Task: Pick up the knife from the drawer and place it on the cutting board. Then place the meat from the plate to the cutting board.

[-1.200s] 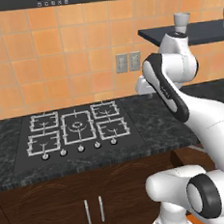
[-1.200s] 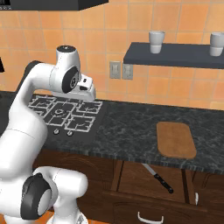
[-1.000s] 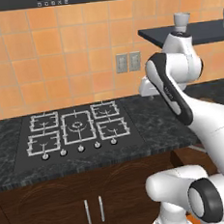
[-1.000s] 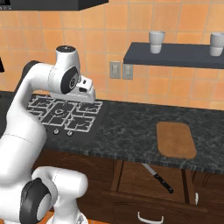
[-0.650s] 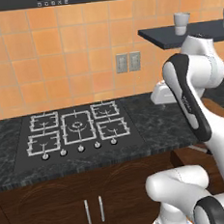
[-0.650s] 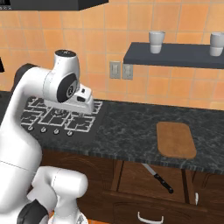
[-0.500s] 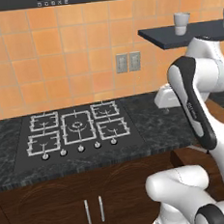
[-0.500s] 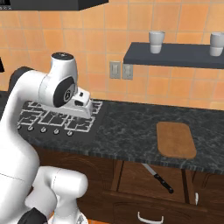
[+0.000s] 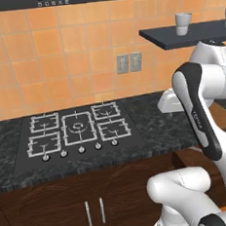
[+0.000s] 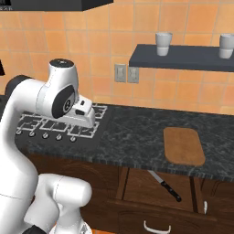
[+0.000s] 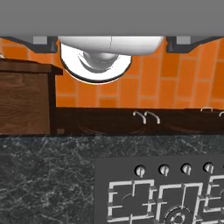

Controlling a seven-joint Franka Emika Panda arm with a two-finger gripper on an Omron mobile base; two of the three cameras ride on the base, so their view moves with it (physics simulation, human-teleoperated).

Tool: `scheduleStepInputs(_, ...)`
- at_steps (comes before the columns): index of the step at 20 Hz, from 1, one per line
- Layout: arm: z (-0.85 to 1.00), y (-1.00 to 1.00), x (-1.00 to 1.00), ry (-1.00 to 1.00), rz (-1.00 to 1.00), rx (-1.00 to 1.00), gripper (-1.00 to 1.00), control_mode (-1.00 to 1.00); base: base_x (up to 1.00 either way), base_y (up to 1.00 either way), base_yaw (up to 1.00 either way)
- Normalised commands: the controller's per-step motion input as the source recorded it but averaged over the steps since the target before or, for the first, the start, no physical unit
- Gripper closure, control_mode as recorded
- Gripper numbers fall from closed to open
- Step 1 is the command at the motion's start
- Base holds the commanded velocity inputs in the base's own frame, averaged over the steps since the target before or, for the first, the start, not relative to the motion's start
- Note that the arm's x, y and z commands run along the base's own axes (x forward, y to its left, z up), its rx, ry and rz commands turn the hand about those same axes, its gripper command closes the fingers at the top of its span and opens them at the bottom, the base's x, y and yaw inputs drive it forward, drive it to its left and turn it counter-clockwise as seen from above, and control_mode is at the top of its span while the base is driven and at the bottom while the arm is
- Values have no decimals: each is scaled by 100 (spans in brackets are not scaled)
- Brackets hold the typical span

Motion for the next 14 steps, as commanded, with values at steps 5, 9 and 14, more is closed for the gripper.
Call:
scheduleStepInputs(5, 0, 0, 0, 0, 0, 0, -100, 100, -52, 0, 0)
scheduleStepInputs(9, 0, 0, 0, 0, 0, 0, -100, 100, -13, -31, 0)
scheduleStepInputs(14, 0, 0, 0, 0, 0, 0, -100, 100, 6, -97, 6)
